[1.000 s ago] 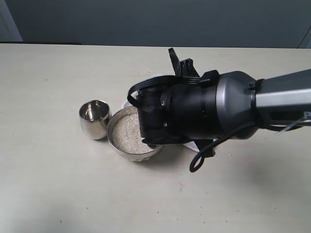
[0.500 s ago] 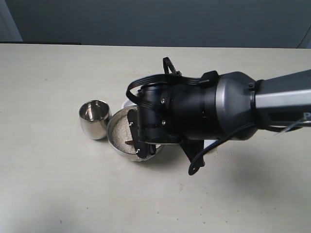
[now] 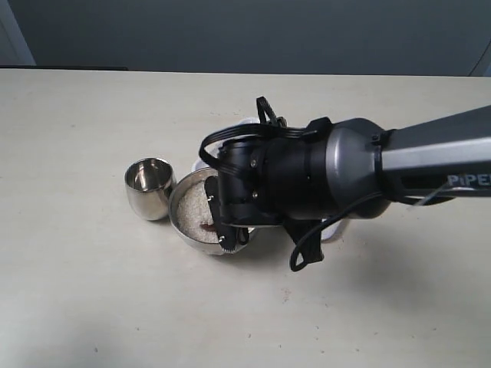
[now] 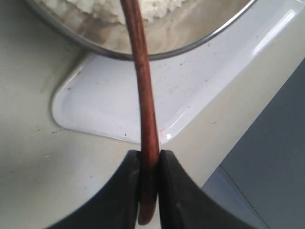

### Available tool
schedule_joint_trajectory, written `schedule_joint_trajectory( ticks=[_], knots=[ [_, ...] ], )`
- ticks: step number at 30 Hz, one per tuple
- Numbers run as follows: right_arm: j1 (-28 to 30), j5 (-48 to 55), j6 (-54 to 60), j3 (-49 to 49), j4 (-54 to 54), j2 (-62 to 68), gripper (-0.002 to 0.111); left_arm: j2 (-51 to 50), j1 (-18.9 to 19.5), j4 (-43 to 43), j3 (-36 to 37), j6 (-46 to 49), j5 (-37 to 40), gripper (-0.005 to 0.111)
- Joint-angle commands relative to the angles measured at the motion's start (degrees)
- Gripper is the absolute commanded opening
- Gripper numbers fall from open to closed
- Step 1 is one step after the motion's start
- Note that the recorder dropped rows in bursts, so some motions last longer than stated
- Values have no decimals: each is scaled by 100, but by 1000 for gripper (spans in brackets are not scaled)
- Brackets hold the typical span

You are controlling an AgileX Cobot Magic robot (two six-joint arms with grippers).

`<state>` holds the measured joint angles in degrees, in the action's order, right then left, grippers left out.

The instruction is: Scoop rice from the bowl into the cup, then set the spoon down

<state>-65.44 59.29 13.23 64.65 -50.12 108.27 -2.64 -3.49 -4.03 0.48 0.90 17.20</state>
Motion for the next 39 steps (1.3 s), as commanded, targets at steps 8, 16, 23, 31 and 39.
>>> schedule_joint_trajectory(
  ticks=[8,16,23,31,39],
  knots=[
    [30,-457,-25,32,-241,63,-1,-6,-10,4,-48,-36,-69,1],
    [96,-563,-516,32,-608,345,-1,-6,-10,4,-48,-36,-69,1],
    [96,-572,-935,32,-1083,580,-1,-6,-10,4,-48,-36,-69,1],
    [96,-429,-1555,32,-1613,580,-1,-6,-10,4,-48,-36,-69,1],
    [96,-231,-1757,32,-1575,580,-1,-6,-10,4,-48,-36,-69,1]
  ],
)
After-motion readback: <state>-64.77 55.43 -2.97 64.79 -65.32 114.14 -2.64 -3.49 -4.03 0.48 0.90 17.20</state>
